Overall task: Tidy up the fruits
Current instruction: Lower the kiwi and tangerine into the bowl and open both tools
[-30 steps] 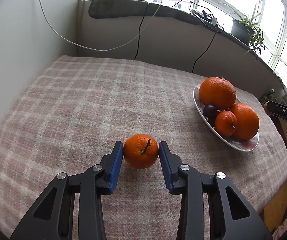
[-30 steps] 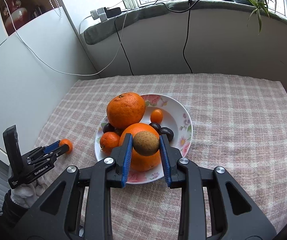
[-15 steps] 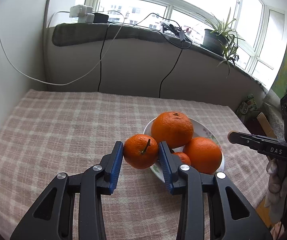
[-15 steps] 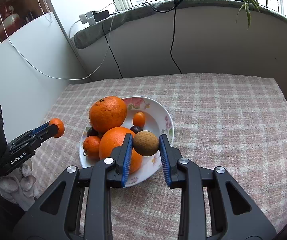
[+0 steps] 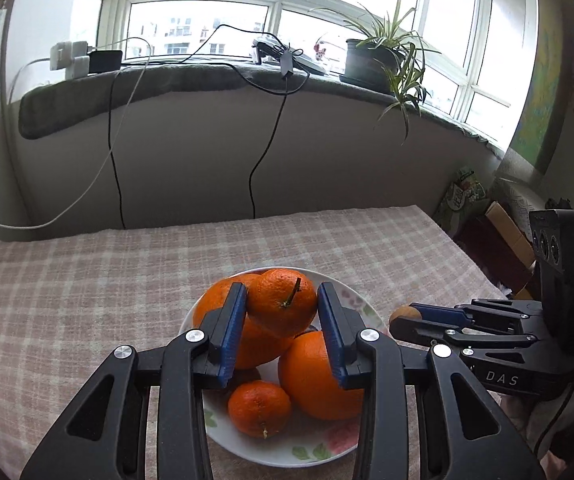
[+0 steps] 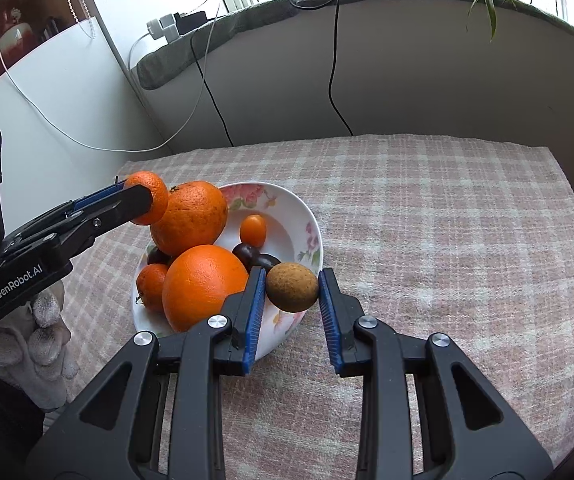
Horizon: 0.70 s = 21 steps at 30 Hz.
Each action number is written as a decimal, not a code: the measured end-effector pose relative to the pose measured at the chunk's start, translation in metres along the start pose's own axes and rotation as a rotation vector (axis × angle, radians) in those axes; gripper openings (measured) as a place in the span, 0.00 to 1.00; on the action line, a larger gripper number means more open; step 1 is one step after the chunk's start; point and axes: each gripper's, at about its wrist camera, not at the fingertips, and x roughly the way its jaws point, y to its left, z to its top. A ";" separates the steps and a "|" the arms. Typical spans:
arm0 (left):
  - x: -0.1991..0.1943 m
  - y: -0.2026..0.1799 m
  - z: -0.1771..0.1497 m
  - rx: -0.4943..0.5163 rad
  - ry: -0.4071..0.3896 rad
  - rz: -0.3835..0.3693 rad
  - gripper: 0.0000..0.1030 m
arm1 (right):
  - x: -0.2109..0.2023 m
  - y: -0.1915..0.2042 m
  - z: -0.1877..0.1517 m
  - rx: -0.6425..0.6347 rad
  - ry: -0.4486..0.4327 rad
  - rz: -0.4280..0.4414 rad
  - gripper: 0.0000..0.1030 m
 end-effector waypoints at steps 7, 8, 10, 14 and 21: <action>0.014 -0.014 0.008 0.030 0.016 -0.018 0.34 | 0.004 0.001 -0.001 -0.012 -0.003 -0.005 0.28; 0.015 -0.015 0.008 0.031 0.016 -0.020 0.34 | 0.004 0.001 -0.001 -0.016 -0.005 -0.007 0.28; 0.017 -0.017 0.009 0.034 0.019 -0.023 0.34 | 0.004 0.002 -0.001 -0.020 -0.005 -0.008 0.28; 0.020 -0.020 0.010 0.045 0.026 -0.027 0.34 | 0.006 0.002 -0.002 -0.025 -0.001 -0.001 0.28; 0.021 -0.017 0.013 0.033 0.027 -0.027 0.35 | 0.006 0.003 -0.001 -0.032 0.000 0.009 0.28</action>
